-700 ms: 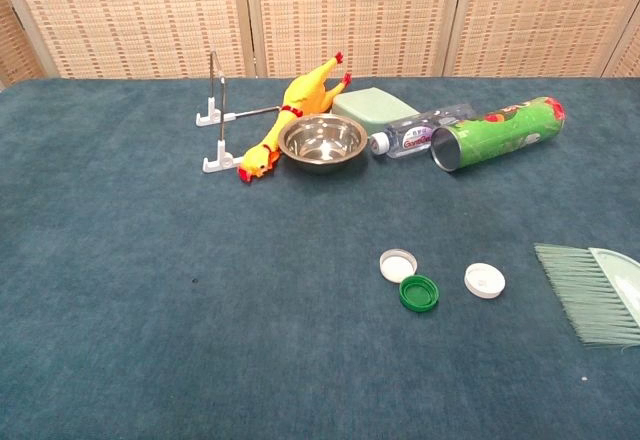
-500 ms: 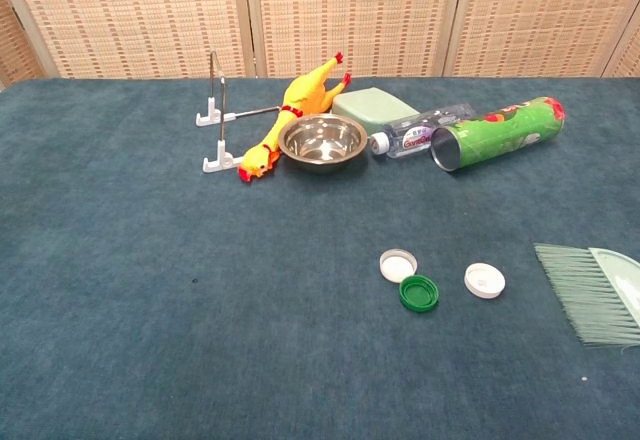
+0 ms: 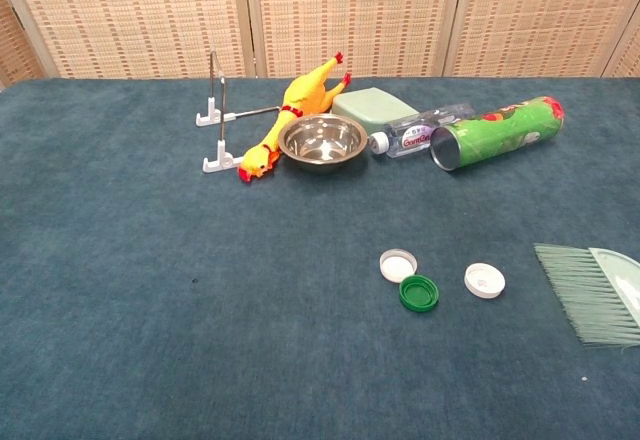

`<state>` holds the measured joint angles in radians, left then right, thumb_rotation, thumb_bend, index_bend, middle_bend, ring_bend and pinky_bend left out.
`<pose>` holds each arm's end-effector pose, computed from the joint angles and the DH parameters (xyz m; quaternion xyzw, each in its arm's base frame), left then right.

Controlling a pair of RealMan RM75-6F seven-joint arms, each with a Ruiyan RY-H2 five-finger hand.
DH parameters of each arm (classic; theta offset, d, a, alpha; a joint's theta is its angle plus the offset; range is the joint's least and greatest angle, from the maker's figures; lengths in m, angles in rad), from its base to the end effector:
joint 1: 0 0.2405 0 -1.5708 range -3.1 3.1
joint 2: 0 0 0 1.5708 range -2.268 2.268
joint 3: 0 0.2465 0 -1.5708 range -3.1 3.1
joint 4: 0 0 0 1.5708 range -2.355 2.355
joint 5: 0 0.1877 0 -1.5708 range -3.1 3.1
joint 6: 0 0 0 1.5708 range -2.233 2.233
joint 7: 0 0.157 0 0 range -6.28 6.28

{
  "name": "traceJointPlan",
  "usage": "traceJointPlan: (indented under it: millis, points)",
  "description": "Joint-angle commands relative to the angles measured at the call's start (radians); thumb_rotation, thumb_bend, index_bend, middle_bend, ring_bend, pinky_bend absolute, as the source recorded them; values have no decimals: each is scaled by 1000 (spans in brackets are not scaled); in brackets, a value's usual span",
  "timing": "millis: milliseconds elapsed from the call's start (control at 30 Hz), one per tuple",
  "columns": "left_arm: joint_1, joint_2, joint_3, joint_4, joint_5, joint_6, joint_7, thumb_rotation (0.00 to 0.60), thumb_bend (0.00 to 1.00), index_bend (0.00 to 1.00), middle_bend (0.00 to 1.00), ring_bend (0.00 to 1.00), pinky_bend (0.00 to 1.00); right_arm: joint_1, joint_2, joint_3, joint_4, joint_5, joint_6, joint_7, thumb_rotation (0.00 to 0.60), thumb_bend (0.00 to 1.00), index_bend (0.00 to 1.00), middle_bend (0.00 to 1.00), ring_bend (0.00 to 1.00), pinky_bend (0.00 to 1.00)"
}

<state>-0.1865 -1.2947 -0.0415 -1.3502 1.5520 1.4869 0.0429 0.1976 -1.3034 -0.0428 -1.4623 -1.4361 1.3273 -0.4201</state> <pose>-0.2974 0.2234 0.1389 -0.6460 -0.3084 -0.3866 0.5814 -0.3068 -0.2056 0.0973 0.7192 -0.3012 0.2243 0.5846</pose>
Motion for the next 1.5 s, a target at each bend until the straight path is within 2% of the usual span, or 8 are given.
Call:
traceJointPlan:
  millis: [33, 167, 467, 867, 1267, 1500]
  points:
    - [-1, -3, 1, 2, 0, -2, 3, 600, 444, 0, 0, 0, 59, 7, -25, -17, 51, -2, -47, -12, 600, 139, 176, 132, 0, 0]
    - [-1, -8, 3, 6, 1, -5, 8, 600, 444, 0, 0, 0, 59, 18, -57, -13, 102, 2, -78, -18, 600, 140, 304, 235, 0, 0]
    - [-7, -7, 1, 7, -5, -19, 10, 600, 445, 0, 0, 0, 59, 46, -119, 5, 187, 29, -152, -17, 600, 139, 422, 319, 1, 0]
    - [-12, -17, -1, 28, -11, -30, 4, 600, 445, 0, 0, 0, 59, 65, -151, 28, 221, 61, -195, -24, 600, 151, 439, 323, 10, 0]
    - [-11, -11, -2, 25, -13, -28, 2, 600, 456, 0, 0, 0, 59, 82, -163, 35, 223, 63, -214, -19, 600, 244, 488, 338, 25, 0]
    - [-12, -9, -3, 28, -15, -30, -1, 600, 463, 0, 0, 0, 59, 88, -170, 36, 223, 74, -228, -34, 600, 248, 517, 340, 31, 0]
